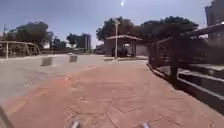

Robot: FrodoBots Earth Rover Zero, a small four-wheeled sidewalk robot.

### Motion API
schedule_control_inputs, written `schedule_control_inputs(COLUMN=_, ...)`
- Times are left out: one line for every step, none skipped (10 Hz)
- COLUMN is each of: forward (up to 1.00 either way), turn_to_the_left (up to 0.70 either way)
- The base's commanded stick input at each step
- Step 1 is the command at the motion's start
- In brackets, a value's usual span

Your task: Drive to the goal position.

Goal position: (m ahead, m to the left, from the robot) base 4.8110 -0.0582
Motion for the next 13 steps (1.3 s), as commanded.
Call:
schedule_control_inputs(forward=1.0, turn_to_the_left=0.0)
schedule_control_inputs(forward=1.0, turn_to_the_left=0.0)
schedule_control_inputs(forward=1.0, turn_to_the_left=0.0)
schedule_control_inputs(forward=1.0, turn_to_the_left=0.0)
schedule_control_inputs(forward=1.0, turn_to_the_left=-0.11)
schedule_control_inputs(forward=1.0, turn_to_the_left=-0.28)
schedule_control_inputs(forward=1.0, turn_to_the_left=-0.4)
schedule_control_inputs(forward=1.0, turn_to_the_left=-0.4)
schedule_control_inputs(forward=1.0, turn_to_the_left=-0.22)
schedule_control_inputs(forward=1.0, turn_to_the_left=-0.02)
schedule_control_inputs(forward=1.0, turn_to_the_left=0.0)
schedule_control_inputs(forward=1.0, turn_to_the_left=0.0)
schedule_control_inputs(forward=1.0, turn_to_the_left=0.0)
